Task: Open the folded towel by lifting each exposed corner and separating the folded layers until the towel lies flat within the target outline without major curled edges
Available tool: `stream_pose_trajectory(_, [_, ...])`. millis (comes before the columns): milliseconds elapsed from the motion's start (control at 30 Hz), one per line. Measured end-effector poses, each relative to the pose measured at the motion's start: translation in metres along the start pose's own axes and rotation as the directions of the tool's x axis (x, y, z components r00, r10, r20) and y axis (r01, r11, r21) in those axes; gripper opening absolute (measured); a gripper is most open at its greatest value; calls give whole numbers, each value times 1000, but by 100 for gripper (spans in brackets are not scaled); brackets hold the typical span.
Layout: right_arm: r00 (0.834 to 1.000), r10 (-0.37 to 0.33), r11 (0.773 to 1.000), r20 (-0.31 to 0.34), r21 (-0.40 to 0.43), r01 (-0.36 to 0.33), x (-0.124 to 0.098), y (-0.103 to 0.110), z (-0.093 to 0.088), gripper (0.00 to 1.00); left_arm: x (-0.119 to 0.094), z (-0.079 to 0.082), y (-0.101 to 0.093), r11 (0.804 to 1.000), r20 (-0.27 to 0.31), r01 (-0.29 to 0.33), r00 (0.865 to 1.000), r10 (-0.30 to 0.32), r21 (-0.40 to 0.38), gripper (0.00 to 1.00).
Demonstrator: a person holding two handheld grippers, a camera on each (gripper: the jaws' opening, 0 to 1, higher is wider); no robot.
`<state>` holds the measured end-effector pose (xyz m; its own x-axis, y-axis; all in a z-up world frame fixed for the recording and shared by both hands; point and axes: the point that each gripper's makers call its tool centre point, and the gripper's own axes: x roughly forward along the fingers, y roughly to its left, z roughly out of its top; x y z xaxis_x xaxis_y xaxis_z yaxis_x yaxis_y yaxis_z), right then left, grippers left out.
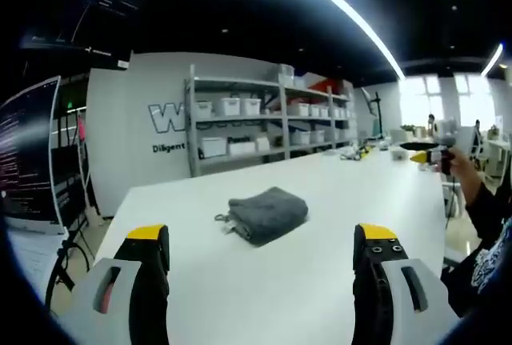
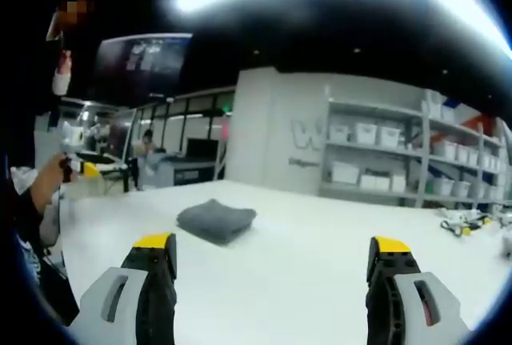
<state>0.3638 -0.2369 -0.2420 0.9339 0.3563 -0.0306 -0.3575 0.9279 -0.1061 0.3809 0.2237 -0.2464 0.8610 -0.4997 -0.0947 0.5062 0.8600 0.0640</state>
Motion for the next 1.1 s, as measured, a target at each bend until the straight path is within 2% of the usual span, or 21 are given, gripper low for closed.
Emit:
stream_pose_trajectory(333, [1000,23,1000,-3,-18,-23,10,4,2,99,12,-1,1,1000,3,12,1000,-12,15,97])
stream_pose_trajectory(500, [1000,15,1000,-13,-21,-16,20,-2,3,99,21,1,4,999,5,19,1000,-19,26,97])
stream_pose_trajectory(633, [1000,26,999,-12,-26,-26,24,-3,8,99,26,7,2,999,-3,35,999,-35,40,95])
stream_pose_trajectory(700, [999,33,999,-7,-29,-33,27,-4,13,99,30,9,-1,996,-29,66,998,-64,56,96])
stream_pose_trajectory(767, [1000,27,999,8,-40,-27,31,-8,21,99,39,17,1,995,-17,80,997,-79,64,99])
stream_pose_trajectory(833, [1000,25,999,3,-46,-24,35,-10,26,99,48,22,8,996,-33,76,997,-75,51,99])
stream_pose_trajectory(933, [1000,29,998,7,-55,-28,40,-15,35,99,56,39,14,994,-27,67,998,-65,88,99])
stream_pose_trajectory(967, [1000,24,999,13,-48,-23,42,-19,38,99,58,48,14,993,-14,74,997,-73,89,99])
stream_pose_trajectory(1100, [999,13,999,34,-33,-12,47,-29,50,99,67,65,11,991,4,112,994,-112,77,100])
